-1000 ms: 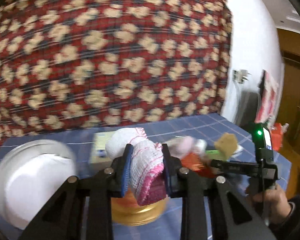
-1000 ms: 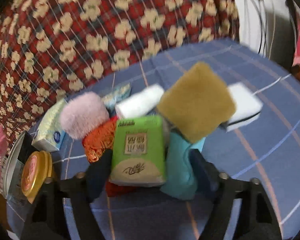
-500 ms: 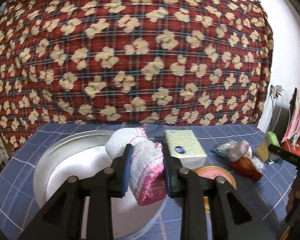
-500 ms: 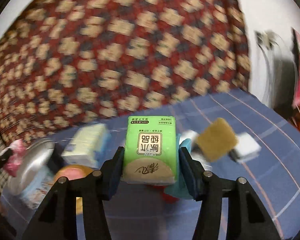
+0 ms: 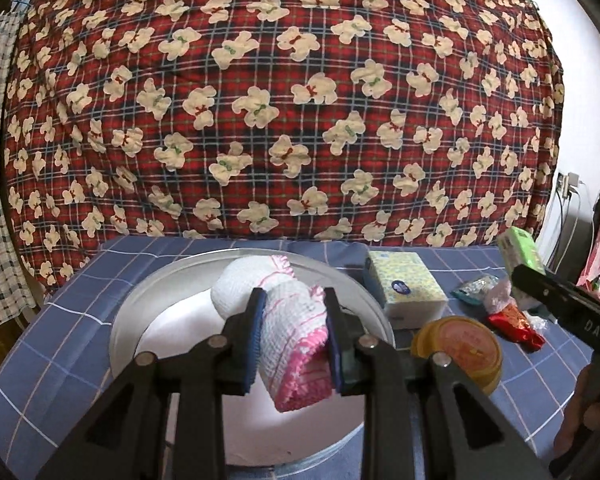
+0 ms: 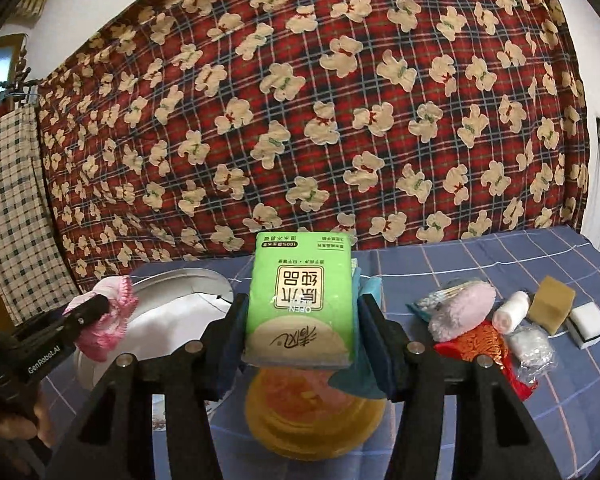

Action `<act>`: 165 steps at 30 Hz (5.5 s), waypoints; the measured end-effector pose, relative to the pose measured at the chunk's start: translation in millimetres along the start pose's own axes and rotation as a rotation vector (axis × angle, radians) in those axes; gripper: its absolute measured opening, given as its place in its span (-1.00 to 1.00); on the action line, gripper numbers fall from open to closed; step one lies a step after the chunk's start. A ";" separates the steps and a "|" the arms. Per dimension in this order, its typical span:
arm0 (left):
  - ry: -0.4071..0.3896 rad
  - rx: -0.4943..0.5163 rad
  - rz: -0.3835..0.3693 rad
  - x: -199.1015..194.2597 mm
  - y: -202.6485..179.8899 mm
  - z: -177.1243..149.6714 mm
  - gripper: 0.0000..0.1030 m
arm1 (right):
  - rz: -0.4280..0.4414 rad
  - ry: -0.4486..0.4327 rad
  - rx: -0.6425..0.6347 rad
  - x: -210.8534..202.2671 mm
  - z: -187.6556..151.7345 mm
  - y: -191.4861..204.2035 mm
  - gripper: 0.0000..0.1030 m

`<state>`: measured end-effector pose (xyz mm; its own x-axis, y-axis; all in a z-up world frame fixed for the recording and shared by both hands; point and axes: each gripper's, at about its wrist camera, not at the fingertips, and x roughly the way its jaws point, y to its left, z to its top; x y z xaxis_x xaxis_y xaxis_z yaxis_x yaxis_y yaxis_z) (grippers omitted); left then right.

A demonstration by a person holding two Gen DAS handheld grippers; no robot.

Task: Organize soft objects
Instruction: 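Carry the towel roll into the tin with the left while the right carries the pack, then open both grippers to drop the towel roll and green pack into the tin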

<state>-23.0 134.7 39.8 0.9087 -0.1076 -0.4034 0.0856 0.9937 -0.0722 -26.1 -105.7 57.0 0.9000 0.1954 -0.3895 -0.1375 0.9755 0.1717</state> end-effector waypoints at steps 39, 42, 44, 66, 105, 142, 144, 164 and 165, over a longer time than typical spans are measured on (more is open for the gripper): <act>0.065 0.180 -0.200 -40.5 -83.3 -68.5 -0.50 | -0.157 -0.111 0.041 -82.4 -71.2 -33.7 0.11; 0.054 0.174 -0.163 -43.9 -69.2 -68.1 -0.50 | -0.110 -0.110 0.019 -76.3 -69.9 -13.0 0.11; 0.054 0.162 -0.157 -45.6 -59.0 -68.0 -0.50 | -0.082 -0.109 0.014 -73.0 -69.6 -1.8 0.11; 0.029 0.131 -0.190 -88.2 -2.3 -80.0 -0.50 | 0.098 -0.056 -0.037 -47.0 -76.0 85.5 0.11; -0.110 0.060 0.150 -52.9 85.2 0.8 -0.49 | 0.249 -0.108 -0.097 28.4 -10.9 170.7 0.11; -0.073 -0.146 0.355 62.7 79.7 35.5 0.99 | 0.119 -0.083 0.061 122.0 20.6 97.1 0.63; -0.188 -0.184 0.426 45.0 79.4 30.2 0.99 | 0.070 -0.128 0.044 113.0 17.6 96.5 0.63; -0.374 -0.055 0.309 2.0 -0.8 -10.0 0.99 | -0.092 -0.240 -0.114 36.5 -16.6 52.4 0.77; -0.371 -0.046 0.301 -0.4 -6.4 -13.7 0.99 | -0.094 -0.226 -0.111 36.5 -17.7 48.0 0.77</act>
<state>-29.4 127.9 27.9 0.9754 0.2119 -0.0605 -0.2148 0.9756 -0.0461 -7.1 -49.9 35.0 0.9788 0.0883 -0.1851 -0.0825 0.9958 0.0388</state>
